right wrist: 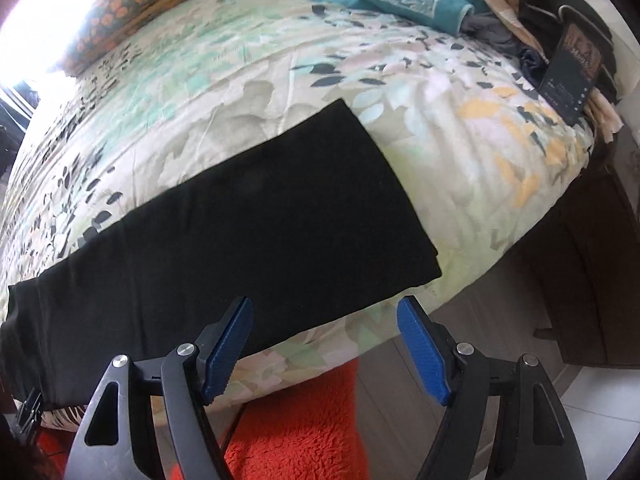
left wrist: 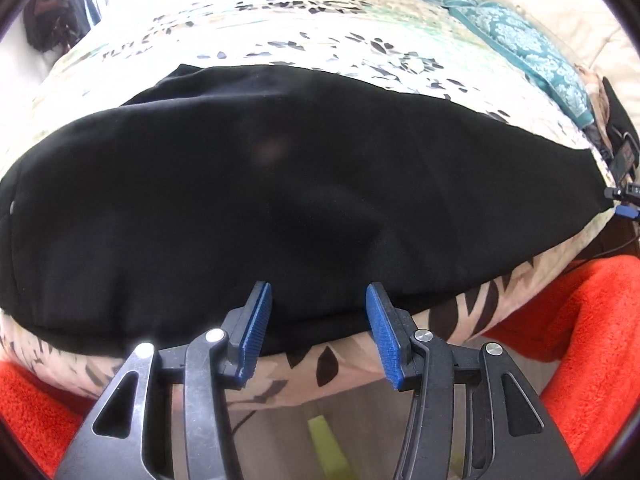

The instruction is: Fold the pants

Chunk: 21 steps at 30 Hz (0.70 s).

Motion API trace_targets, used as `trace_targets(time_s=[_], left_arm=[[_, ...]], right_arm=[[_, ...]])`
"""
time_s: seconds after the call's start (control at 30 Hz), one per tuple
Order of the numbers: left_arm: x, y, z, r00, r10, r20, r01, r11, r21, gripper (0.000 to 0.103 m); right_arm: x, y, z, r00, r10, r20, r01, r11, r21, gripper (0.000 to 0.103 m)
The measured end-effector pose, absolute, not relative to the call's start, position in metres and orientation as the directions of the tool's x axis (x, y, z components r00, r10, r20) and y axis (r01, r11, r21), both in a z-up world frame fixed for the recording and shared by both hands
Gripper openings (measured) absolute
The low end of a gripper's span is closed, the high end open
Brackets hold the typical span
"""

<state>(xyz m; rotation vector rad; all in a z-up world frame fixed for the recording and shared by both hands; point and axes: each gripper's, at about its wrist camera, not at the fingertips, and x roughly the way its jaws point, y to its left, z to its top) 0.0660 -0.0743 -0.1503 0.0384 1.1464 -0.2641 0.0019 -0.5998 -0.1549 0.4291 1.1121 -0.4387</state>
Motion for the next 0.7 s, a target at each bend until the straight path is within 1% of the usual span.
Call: trace_targets(time_s=[0.1,0.17,0.3,0.4,0.5,0.53,0.67,0.7], left_arm=[[0.064,-0.054,-0.135,0.432,-0.209,-0.877,0.168,0.974,-0.150,0.053],[0.070,-0.037,-0.127,0.477,-0.190,-0.858,0.108,0.982,-0.156,0.056],[0.086,-0.003,-0.127,0.515,-0.126,-0.848,0.008,0.990,-0.142,0.057],[0.089,0.010,-0.142,0.468,-0.091,-0.879,-0.006,0.994,-0.106,0.057],[0.081,0.009,-0.148,0.452,-0.080,-0.888,0.034,0.997,-0.073,0.057],[0.078,0.010,-0.144,0.458,-0.088,-0.885,0.038,0.996,-0.080,0.057],[0.075,0.040,-0.124,0.496,-0.157,-0.854,-0.007,0.983,-0.184,0.057],[0.075,0.053,-0.121,0.503,-0.175,-0.846,-0.025,0.976,-0.216,0.060]], right_arm=[[-0.008,-0.578,-0.126,0.459,-0.172,-0.872,0.516,0.850,0.104,0.075],[-0.007,-0.557,-0.107,0.514,-0.155,-0.844,0.487,0.863,0.137,0.075],[0.016,-0.483,-0.091,0.606,-0.026,-0.795,0.378,0.889,0.259,0.077],[0.039,-0.409,-0.101,0.636,0.127,-0.761,0.227,0.912,0.342,0.077],[0.059,-0.343,-0.123,0.614,0.202,-0.763,0.102,0.938,0.331,0.077],[0.062,-0.327,-0.131,0.601,0.220,-0.768,0.070,0.943,0.325,0.077],[0.060,-0.299,-0.155,0.578,0.189,-0.794,0.008,0.971,0.238,0.077],[0.057,-0.299,-0.158,0.576,0.178,-0.798,0.000,0.976,0.218,0.077]])
